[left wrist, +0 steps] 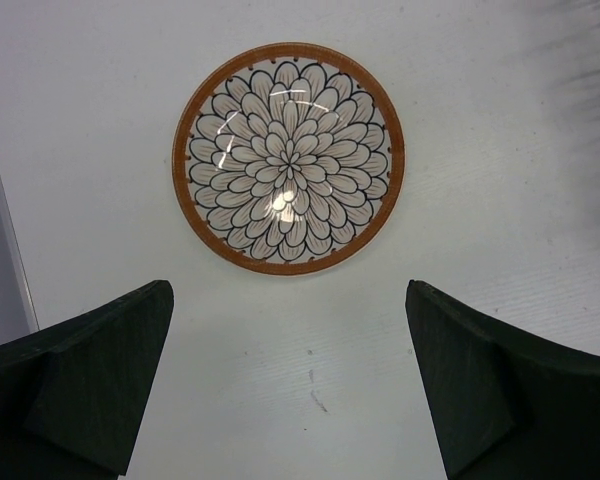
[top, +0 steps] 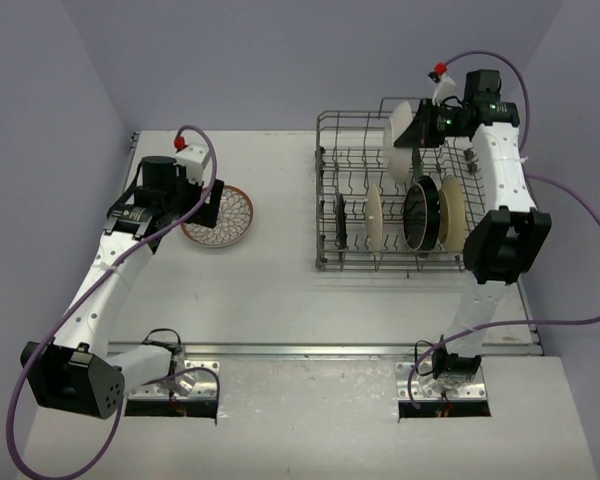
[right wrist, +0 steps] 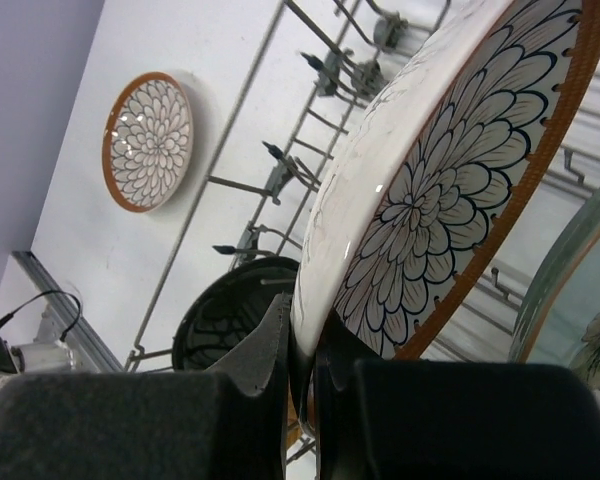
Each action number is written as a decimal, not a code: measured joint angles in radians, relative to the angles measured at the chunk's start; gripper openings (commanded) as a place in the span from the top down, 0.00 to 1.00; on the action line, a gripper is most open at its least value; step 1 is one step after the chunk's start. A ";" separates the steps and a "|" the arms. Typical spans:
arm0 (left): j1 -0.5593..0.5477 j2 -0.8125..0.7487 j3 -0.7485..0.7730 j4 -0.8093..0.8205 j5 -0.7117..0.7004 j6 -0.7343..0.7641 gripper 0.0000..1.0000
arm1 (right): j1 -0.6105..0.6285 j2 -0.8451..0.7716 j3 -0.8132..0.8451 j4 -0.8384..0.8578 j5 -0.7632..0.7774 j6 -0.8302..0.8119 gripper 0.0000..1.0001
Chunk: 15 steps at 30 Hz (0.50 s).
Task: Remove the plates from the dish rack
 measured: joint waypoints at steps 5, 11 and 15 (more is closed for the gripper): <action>0.035 0.019 0.031 -0.010 0.031 -0.043 0.00 | 0.001 -0.055 0.093 -0.019 -0.007 -0.027 1.00; 0.266 0.152 0.252 -0.071 0.234 -0.154 0.00 | 0.036 -0.199 0.092 -0.037 0.032 -0.152 1.00; 0.412 0.265 0.468 -0.115 0.357 -0.208 0.00 | 0.217 -0.373 -0.006 -0.022 0.209 -0.380 1.00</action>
